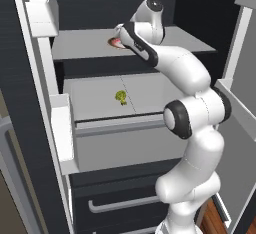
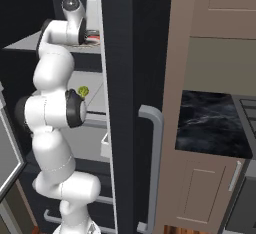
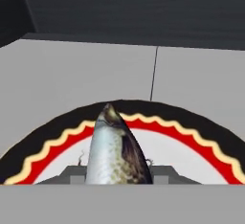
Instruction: Transport the fish from the fridge to the microwave and turn on the microwave.
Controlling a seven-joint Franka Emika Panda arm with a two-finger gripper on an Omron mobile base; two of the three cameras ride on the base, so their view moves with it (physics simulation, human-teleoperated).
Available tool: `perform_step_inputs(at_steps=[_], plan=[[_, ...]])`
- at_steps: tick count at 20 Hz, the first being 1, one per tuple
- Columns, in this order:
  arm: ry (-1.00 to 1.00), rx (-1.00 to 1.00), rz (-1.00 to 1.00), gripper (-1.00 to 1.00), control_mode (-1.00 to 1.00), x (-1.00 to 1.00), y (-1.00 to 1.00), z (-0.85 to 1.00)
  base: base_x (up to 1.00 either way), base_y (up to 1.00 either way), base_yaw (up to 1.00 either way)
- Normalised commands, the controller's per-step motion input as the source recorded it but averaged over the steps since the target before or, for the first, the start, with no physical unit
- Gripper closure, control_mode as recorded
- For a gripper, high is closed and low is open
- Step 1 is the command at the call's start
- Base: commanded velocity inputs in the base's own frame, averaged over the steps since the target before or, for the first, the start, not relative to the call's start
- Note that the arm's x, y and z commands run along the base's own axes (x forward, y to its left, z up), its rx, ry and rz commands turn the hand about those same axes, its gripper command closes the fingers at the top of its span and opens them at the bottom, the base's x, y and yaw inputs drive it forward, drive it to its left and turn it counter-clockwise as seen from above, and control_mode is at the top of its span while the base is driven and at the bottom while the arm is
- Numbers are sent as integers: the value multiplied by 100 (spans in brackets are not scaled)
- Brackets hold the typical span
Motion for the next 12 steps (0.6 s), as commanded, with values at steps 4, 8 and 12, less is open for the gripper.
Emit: perform_step_inputs(at_steps=[4,8,12], plan=[[-9,0,0,100,-100,-30,0,14,0,0,0],[-8,0,0,100,-100,-39,0,17,0,0,0],[-1,0,0,100,-100,-49,0,13,0,0,0]])
